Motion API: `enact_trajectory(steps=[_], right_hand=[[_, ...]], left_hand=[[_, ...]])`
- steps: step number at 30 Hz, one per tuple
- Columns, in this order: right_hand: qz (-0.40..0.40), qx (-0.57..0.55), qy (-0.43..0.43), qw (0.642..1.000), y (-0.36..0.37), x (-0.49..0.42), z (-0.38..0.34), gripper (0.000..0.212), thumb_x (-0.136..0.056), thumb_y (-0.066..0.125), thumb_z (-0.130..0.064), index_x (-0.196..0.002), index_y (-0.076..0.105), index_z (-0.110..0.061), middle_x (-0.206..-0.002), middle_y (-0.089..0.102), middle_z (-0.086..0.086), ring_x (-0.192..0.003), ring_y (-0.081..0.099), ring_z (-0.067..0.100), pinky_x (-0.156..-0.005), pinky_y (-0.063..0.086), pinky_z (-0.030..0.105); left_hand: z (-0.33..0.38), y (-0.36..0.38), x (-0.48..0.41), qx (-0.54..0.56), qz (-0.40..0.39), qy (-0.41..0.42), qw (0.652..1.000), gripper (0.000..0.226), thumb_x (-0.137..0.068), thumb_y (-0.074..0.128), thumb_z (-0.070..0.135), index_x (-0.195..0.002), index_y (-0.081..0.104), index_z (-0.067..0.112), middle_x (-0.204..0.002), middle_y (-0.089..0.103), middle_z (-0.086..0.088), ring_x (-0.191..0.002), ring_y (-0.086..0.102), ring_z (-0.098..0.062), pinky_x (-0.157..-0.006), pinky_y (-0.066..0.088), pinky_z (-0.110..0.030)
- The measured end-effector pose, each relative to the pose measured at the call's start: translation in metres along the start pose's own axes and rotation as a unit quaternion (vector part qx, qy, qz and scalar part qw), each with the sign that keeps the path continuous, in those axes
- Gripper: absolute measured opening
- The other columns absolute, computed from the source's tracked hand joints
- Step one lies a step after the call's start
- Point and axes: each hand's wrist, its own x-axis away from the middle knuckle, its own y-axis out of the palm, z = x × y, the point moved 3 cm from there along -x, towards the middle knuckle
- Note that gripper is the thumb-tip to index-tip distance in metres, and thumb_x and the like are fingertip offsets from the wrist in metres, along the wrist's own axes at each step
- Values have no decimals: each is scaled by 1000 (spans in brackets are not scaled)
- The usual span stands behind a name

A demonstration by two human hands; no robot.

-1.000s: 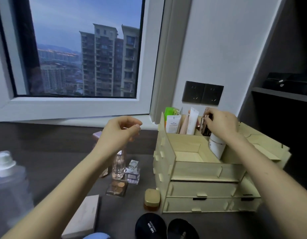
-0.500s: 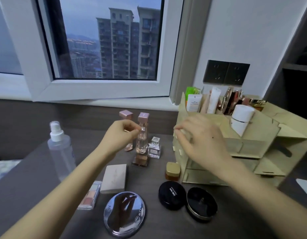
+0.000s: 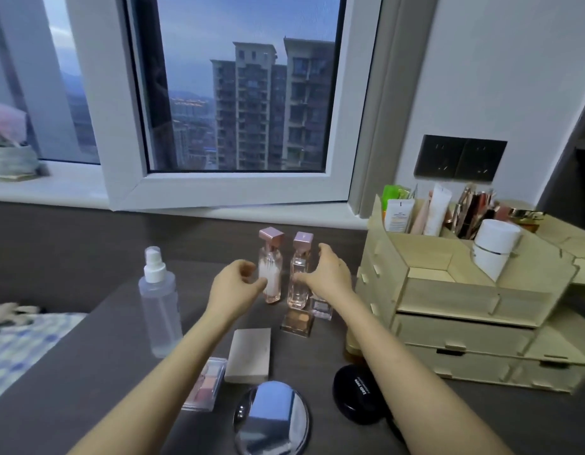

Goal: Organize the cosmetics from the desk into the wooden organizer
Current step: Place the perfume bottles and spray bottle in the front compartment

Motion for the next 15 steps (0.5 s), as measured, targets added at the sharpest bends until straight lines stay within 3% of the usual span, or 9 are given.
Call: enact_trajectory(steps=[6,11,15], right_hand=[[-74,-41,32,996,18,-33,9,62,-67,80,-23,-120,49,-16,-119,63,6,-110,59,28,-93,49,43],[-73,-41,9,997,26,-39,11,62,-63,82,-27,-118,53,-17,-118,64,3,-111,59,26,-94,47,42],[-53,-47,1,997,27,-37,9,68,-62,84,-31,-120,52,-15,-121,63,2,-112,58,23,-91,48,35]], left_hand=[[-6,28,-51,9,-38,-36,999,72,-74,73,16,-137,39,7,-137,50,-11,-124,50,-28,-99,41,-35],[-19,43,-69,42,-79,-42,995,68,-66,80,17,-126,47,10,-122,61,-7,-107,59,-25,-94,48,-40],[-22,44,-70,54,-50,-29,997,59,-69,79,16,-119,50,7,-115,61,-6,-101,59,-25,-90,50,-40]])
